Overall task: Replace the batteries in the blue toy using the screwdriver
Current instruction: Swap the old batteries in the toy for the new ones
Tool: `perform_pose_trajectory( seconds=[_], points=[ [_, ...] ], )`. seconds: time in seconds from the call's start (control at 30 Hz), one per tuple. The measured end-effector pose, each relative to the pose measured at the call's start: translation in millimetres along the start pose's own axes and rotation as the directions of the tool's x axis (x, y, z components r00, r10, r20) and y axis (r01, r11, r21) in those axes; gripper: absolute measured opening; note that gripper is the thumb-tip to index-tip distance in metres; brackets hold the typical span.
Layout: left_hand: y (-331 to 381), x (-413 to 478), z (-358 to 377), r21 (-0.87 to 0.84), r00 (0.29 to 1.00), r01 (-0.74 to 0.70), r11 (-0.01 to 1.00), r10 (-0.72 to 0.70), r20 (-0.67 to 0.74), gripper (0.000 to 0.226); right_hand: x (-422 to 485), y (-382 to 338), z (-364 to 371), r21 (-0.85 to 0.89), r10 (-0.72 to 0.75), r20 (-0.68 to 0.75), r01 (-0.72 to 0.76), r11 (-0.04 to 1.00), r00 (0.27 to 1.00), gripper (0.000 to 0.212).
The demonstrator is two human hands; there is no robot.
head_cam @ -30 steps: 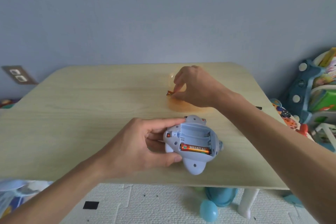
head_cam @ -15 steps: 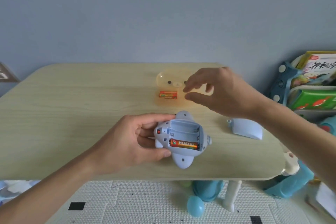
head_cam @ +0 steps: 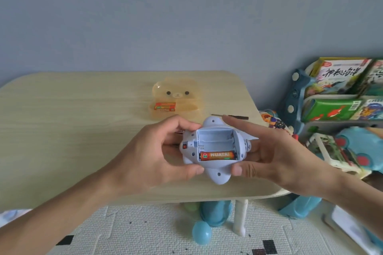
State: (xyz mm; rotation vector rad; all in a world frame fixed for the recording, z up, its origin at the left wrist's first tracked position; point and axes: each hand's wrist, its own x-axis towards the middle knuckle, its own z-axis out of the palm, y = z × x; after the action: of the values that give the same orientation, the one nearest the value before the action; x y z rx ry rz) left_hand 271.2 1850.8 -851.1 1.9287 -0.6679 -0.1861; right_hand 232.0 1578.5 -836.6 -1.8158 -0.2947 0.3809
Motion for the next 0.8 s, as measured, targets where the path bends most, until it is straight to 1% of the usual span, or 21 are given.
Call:
perform_pose_trajectory(
  seconds=[0.03, 0.1, 0.13, 0.17, 0.27, 0.37, 0.57, 0.73, 0.8],
  points=[
    [2.1, 1.0, -0.5, 0.105, 0.999, -0.042, 0.994, 0.042, 0.006, 0.065, -1.5, 0.8, -0.8, 0.017, 0.006, -0.005, -0.006, 1.0, 1.0, 0.085],
    [8.4, 3.9, -2.0, 0.321, 0.988, -0.151, 0.935, 0.15, 0.03, 0.068, -3.8, 2.1, -2.3, 0.016, 0.005, -0.022, -0.005, 1.0, 1.0, 0.08],
    [12.0, 5.5, -2.4, 0.382, 0.982, -0.189, 0.905, 0.184, 0.05, 0.068, -4.4, 1.9, -2.4, 0.011, 0.004, -0.036, -0.003, 1.0, 0.999, 0.078],
    [15.5, 7.3, -2.3, 0.406, 0.975, -0.219, 0.887, 0.209, 0.07, 0.066, -4.7, 1.7, -2.9, 0.016, 0.005, -0.046, -0.004, 1.0, 0.999, 0.076],
    [22.6, 13.0, 3.1, 0.408, 0.953, -0.3, 0.862, 0.256, 0.16, 0.053, -4.6, 1.3, -3.8, 0.054, 0.018, -0.045, -0.015, 0.998, 0.999, 0.074],
    [24.2, 18.6, 14.6, 0.414, 0.943, -0.318, 0.853, 0.239, 0.23, 0.042, -4.2, -1.9, 0.2, 0.066, 0.014, -0.016, -0.013, 0.998, 1.0, 0.071],
    [18.0, 30.8, 23.4, 0.4, 0.934, -0.341, 0.851, 0.259, 0.245, 0.028, -5.7, -4.4, 2.3, 0.053, 0.044, -0.061, -0.041, 0.998, 0.997, 0.068],
    [13.4, 34.0, 30.0, 0.355, 0.921, -0.359, 0.863, 0.266, 0.286, 0.022, -7.4, -0.7, 2.7, 0.107, 0.06, -0.08, -0.052, 0.993, 0.995, 0.065],
    [12.5, 33.5, 32.5, 0.362, 0.912, -0.377, 0.853, 0.274, 0.305, 0.019, -8.4, -1.4, 2.3, 0.129, 0.064, -0.091, -0.052, 0.99, 0.994, 0.063]
  ],
)
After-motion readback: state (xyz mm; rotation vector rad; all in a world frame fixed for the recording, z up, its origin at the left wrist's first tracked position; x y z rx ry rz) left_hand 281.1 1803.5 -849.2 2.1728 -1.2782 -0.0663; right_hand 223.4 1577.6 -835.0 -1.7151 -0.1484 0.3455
